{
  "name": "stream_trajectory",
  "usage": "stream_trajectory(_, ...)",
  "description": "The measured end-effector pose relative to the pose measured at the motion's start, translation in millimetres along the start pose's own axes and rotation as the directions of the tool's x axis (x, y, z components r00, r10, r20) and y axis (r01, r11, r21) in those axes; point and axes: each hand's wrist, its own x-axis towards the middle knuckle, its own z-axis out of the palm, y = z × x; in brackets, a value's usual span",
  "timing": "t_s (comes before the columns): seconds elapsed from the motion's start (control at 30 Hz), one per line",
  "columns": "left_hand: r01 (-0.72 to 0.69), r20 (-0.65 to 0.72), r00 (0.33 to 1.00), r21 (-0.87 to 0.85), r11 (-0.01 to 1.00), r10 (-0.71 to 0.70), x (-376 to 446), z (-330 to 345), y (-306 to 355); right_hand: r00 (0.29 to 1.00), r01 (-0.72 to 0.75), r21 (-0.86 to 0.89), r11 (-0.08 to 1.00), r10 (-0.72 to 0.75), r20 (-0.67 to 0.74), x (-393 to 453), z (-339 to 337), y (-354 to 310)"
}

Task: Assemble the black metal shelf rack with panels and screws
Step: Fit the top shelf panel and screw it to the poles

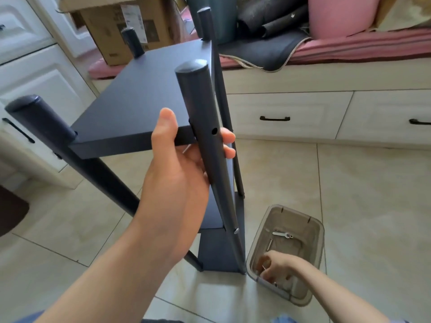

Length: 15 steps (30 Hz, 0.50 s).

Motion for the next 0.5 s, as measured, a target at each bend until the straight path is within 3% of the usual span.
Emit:
stream_trajectory(0.1,0.000,0.004,1.000,-0.011,1.000,0.000,0,-1,0,0.979,-0.061,-0.074,0.995,0.074,0.189,1,3,6)
stream_trajectory(0.13,0.000,0.005,1.000,-0.014,1.000,0.000,1,-1,-1,0.985,-0.076,-0.094,0.993,0.090,0.151,5,6,9)
stream_trajectory(0.2,0.001,0.005,1.000,-0.028,1.000,0.000,1,0,-1,0.986,-0.123,-0.124,0.985,0.107,-0.129,13,9,17)
stream_trajectory(0.27,-0.008,0.006,1.000,-0.044,0.999,0.008,2,0,-1,0.920,-0.148,-0.097,0.984,0.101,-0.379,18,10,24)
stream_trajectory(0.33,-0.016,0.005,1.000,-0.057,0.998,0.017,3,2,-2,0.894,-0.139,-0.068,0.988,0.095,-0.438,22,10,25)
stream_trajectory(0.5,-0.007,0.021,1.000,-0.077,0.997,0.008,6,6,-4,0.895,-0.124,-0.012,0.992,0.107,-0.432,37,15,20)
